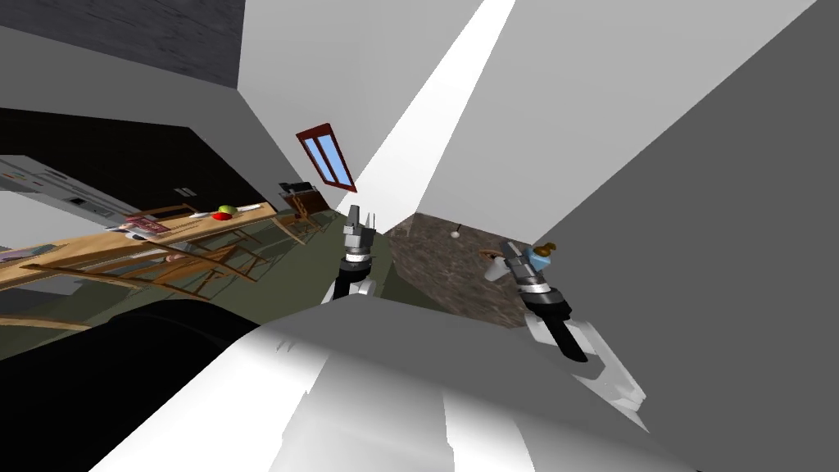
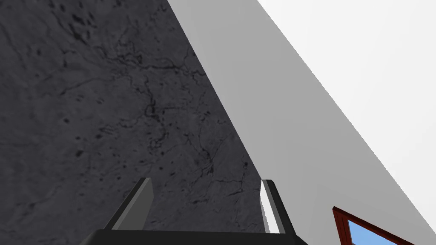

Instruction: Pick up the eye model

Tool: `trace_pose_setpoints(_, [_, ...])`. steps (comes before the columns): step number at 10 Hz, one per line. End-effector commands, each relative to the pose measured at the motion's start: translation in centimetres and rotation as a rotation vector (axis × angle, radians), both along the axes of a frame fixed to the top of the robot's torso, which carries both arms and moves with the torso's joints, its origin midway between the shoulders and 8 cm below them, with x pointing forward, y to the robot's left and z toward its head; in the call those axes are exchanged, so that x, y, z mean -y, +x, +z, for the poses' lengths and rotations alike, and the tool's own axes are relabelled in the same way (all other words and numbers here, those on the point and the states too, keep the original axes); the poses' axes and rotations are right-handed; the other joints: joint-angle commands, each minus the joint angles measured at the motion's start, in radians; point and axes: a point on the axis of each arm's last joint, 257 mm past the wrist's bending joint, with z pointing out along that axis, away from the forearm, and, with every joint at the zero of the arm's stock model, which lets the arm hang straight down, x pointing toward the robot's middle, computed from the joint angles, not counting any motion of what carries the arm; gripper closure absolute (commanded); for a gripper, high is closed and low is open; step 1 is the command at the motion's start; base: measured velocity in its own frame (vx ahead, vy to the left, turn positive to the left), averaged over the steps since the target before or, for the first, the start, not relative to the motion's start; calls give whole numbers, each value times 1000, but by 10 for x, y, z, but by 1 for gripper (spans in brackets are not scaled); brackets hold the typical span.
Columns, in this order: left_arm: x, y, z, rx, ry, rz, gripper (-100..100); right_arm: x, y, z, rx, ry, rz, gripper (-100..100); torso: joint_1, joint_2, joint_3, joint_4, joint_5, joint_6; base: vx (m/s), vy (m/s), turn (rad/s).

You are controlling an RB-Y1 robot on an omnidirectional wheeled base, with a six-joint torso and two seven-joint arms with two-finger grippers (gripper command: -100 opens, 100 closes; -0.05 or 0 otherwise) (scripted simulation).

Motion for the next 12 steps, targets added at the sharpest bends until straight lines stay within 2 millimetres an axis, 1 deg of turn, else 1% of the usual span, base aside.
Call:
trace_pose_setpoints(1, [0, 0, 0, 0, 0, 0, 0, 9, 5, -20, -34, -102, -14, -100, 0, 0, 0, 0, 0, 0, 35, 95, 190])
trace_pose_setpoints(2, [0, 0, 0, 0, 0, 0, 0, 10, 5, -22, -40, -113, -12, -100, 2, -1, 0, 0, 0, 0, 39, 81, 57])
trace_pose_setpoints(4, [0, 0, 0, 0, 0, 0, 0, 26, 12, -49, -89, -250, -34, -100, 2, -1, -1, 0, 0, 0, 40, 121, 161])
trace_pose_setpoints(5, [0, 0, 0, 0, 0, 0, 0, 30, 13, -52, -100, -269, -32, -100, 5, -1, -1, 0, 1, 0, 26, 109, 48])
trace_pose_setpoints(7, [0, 0, 0, 0, 0, 0, 0, 53, 17, -82, -160, -414, -57, -100, 1, 0, 0, 0, 0, 0, 49, 92, 143])
trace_pose_setpoints(8, [0, 0, 0, 0, 0, 0, 0, 57, 17, -83, -167, -434, -54, -100, 2, -2, -1, 0, 0, 0, 57, 77, 70])
trace_pose_setpoints(9, [0, 0, 0, 0, 0, 0, 0, 68, 18, -96, -192, -505, -64, -100, 1, -1, -1, 0, 0, 1, 50, 77, 93])
trace_pose_setpoints(10, [0, 0, 0, 0, 0, 0, 0, 74, 18, -99, -203, -520, -66, -100, 1, -1, -1, 0, 0, 0, 39, 53, 64])
trace_pose_setpoints(11, [0, 0, 0, 0, 0, 0, 0, 90, 18, -113, -237, -595, -80, -100, -1, 0, 0, 0, 0, 1, 51, 75, 151])
trace_pose_setpoints(12, [0, 0, 0, 0, 0, 0, 0, 92, 18, -113, -240, -607, -79, -100, 1, -1, -1, 0, 0, 0, 41, 63, 57])
